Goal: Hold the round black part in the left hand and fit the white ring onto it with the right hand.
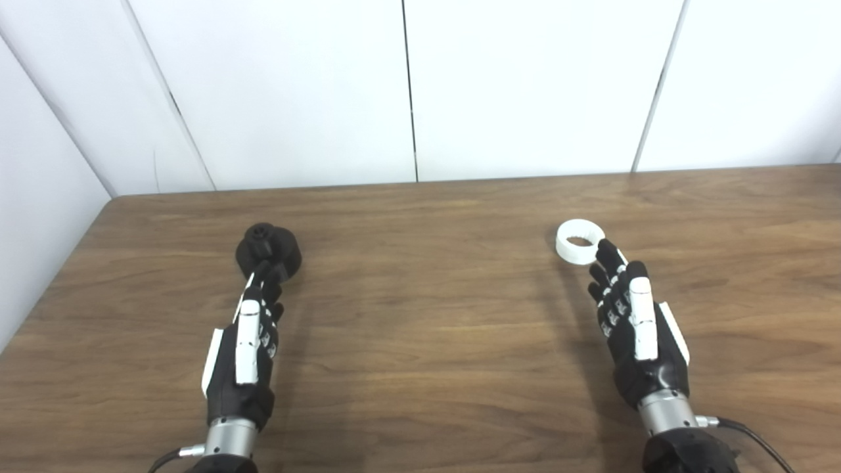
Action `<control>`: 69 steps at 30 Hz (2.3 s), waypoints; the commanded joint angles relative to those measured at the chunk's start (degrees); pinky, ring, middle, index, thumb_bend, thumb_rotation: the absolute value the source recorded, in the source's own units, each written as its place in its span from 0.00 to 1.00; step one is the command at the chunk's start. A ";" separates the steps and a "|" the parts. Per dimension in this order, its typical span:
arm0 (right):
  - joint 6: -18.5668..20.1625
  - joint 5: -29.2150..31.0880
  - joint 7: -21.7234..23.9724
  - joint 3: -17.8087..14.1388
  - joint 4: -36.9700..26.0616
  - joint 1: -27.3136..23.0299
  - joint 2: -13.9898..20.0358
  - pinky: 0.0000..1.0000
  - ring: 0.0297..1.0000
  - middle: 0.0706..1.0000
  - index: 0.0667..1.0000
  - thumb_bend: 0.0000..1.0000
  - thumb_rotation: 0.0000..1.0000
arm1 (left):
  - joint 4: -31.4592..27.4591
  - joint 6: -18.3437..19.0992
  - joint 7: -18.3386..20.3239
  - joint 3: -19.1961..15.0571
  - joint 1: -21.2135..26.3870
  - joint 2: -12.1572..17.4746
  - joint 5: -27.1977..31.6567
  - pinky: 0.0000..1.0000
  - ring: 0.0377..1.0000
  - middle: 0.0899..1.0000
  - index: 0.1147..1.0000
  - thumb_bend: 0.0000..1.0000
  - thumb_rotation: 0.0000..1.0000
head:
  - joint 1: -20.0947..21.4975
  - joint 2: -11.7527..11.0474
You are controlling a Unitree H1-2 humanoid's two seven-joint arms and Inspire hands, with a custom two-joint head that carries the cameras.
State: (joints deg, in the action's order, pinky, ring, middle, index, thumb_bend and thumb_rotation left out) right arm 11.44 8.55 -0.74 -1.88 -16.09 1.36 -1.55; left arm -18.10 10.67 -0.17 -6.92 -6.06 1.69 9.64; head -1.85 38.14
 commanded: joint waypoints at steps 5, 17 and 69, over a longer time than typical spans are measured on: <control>-0.27 1.00 0.97 0.11 -2.81 -1.26 0.29 1.00 0.98 0.98 0.94 0.48 1.00 | -0.79 -2.03 -0.11 0.54 0.70 0.11 -1.52 1.00 1.00 0.98 0.98 0.52 0.95 | -0.16 0.26; 0.32 1.18 1.06 -0.19 -3.14 -1.26 0.52 1.00 0.97 0.98 0.93 0.49 1.00 | -1.74 -0.80 -1.00 1.95 1.22 2.39 -10.64 1.00 1.00 0.99 0.98 0.53 0.75 | -0.99 0.30; -1.26 0.57 0.67 0.02 -1.50 -0.79 0.34 1.00 0.96 0.96 0.92 0.54 1.00 | 16.37 10.14 5.40 7.25 22.08 26.86 -36.75 0.90 1.00 0.98 0.96 0.97 0.38 | -3.27 -1.43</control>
State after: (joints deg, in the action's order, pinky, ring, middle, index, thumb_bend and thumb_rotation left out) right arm 12.47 9.21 -0.36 -1.99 -15.79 1.21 -0.85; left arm -1.44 22.05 5.20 0.57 13.06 26.24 -26.97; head -5.10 36.65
